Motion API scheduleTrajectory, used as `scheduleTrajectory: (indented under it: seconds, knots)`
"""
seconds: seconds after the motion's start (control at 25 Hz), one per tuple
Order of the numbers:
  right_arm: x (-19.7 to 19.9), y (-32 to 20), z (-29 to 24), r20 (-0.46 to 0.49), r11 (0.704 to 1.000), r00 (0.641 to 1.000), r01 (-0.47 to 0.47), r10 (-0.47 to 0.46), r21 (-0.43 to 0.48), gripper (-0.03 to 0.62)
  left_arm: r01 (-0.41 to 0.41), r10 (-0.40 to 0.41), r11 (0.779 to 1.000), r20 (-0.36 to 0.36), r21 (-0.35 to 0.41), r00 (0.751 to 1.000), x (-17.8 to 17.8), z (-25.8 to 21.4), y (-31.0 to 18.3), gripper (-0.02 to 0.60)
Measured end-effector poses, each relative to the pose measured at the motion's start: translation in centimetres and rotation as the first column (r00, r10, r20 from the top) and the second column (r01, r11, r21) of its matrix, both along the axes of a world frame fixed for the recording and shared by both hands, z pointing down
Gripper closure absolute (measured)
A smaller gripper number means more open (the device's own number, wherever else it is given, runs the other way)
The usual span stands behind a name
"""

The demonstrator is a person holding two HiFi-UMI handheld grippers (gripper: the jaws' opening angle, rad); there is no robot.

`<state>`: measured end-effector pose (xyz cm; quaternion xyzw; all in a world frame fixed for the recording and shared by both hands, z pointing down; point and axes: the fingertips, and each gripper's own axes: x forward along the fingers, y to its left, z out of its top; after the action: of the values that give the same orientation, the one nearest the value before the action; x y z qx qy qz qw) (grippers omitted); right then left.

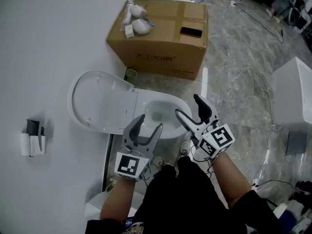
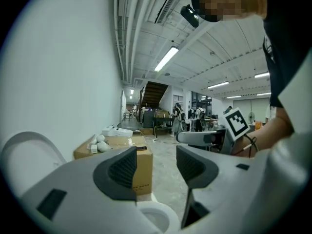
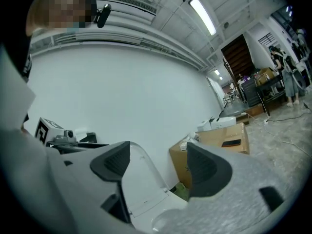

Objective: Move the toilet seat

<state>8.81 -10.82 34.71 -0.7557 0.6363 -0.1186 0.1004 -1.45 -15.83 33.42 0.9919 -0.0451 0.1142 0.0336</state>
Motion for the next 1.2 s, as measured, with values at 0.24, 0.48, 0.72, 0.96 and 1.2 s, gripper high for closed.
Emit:
scheduleTrajectory:
  seconds: [0.24, 0.48, 0.72, 0.96, 1.2]
  knots:
    - [3.4, 1.9, 5.3, 0.072, 0.998, 0.997, -0.011, 0.015, -0.055, 0.227, -0.014, 0.017, 0.999, 0.059, -0.044, 0.998, 4.3, 4.3, 1.6, 0.350]
    - [5.2, 2.6, 12.5, 0.133, 0.991, 0.988, -0.059, 0.076, -0.121, 0.218, -0.082, 0.093, 0.991, 0.107, -0.102, 0.990, 7.2, 10.1, 2.1, 0.350]
    - [6.8, 3.1, 19.9, 0.159, 0.973, 0.975, -0.122, 0.154, -0.197, 0.201, -0.194, 0.220, 0.966, 0.146, -0.170, 0.965, 9.0, 16.6, 3.3, 0.350]
    - [7.1, 3.9, 28.9, 0.183, 0.937, 0.956, -0.164, 0.228, -0.308, 0.197, -0.243, 0.280, 0.949, 0.183, -0.201, 0.942, 8.8, 22.4, 4.2, 0.350]
    - [7.1, 4.2, 37.4, 0.200, 0.898, 0.942, -0.171, 0.270, -0.405, 0.195, -0.252, 0.304, 0.936, 0.203, -0.245, 0.931, 8.6, 27.2, 4.4, 0.350]
